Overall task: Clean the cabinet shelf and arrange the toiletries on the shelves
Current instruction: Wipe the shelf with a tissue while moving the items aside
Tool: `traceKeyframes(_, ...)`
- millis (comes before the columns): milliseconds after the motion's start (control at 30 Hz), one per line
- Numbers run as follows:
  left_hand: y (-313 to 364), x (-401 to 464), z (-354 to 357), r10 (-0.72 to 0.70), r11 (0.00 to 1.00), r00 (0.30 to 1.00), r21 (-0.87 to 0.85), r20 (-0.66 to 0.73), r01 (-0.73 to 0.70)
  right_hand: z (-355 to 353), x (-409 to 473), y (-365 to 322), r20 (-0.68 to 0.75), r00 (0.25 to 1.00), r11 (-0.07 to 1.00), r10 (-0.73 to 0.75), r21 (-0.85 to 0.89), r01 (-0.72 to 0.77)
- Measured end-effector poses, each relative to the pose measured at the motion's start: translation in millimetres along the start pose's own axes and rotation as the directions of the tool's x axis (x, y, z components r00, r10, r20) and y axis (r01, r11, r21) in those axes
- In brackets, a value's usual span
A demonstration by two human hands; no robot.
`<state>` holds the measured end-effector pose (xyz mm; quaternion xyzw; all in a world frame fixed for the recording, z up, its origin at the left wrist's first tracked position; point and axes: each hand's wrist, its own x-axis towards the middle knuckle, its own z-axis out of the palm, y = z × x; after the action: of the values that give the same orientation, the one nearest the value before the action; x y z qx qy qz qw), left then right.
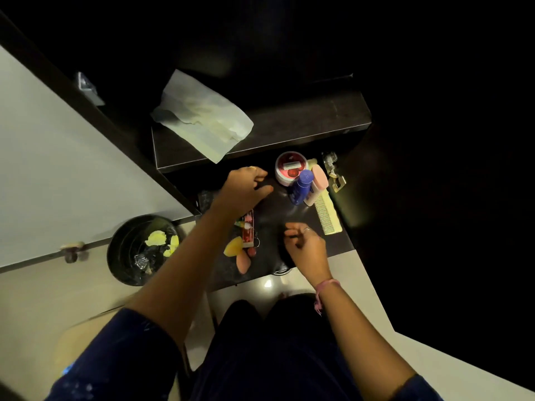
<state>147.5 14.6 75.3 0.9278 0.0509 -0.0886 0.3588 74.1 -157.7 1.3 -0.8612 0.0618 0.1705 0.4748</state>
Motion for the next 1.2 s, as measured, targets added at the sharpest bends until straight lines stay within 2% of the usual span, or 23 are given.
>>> traceKeyframes(100,-21,-31,-26,-0.044,0.997,0.999,-0.069,0.01,0.044,10,-14,0,0.179,0.982,0.991,-0.061,-0.109,0.081)
traceKeyframes(167,-36,-60,-39,-0.058,0.995,0.998,-0.088,-0.03,0.055,15,-22,0,0.242,0.967,0.985,-0.078,-0.129,0.111)
traceKeyframes(267,-63,-102,-42,-0.148,0.985,0.988,-0.096,-0.043,0.143,20,-36,-7,0.315,0.941,0.971,-0.122,-0.157,0.178)
traceKeyframes(333,-76,-120,-34,-0.11,0.993,0.991,-0.036,0.07,0.112,24,-48,-12,0.278,0.945,0.959,-0.174,-0.17,0.227)
traceKeyframes(433,-85,-129,-14,-0.008,1.0,0.97,0.027,0.242,0.001,40,-68,-17,0.209,0.962,0.956,-0.175,-0.196,0.217)
traceKeyframes(533,-90,-127,10,0.035,0.998,0.988,0.051,0.15,-0.043,61,-78,-18,0.147,0.981,0.951,-0.126,-0.262,0.161)
traceKeyframes(667,-87,-125,24,-0.063,0.998,0.997,-0.003,0.052,0.063,76,-79,-19,0.053,0.997,0.971,-0.056,-0.228,0.066)
traceKeyframes(767,-84,-125,30,-0.091,0.995,0.996,0.04,-0.005,0.091,80,-78,-18,0.002,1.0,0.969,-0.031,-0.246,0.031)
traceKeyframes(900,-81,-127,31,-0.128,0.989,0.99,0.069,-0.059,0.131,81,-79,-18,-0.016,0.999,0.964,-0.045,-0.263,0.04)
traceKeyframes(1100,-67,-145,6,-0.194,0.981,0.975,0.007,-0.112,0.196,45,-98,-21,-0.065,0.987,0.964,-0.149,-0.229,0.131)
traceKeyframes(1200,-36,-148,-8,-0.166,0.985,0.977,-0.08,-0.137,0.156,7,-98,-18,-0.193,0.976,0.986,-0.106,-0.148,0.078)
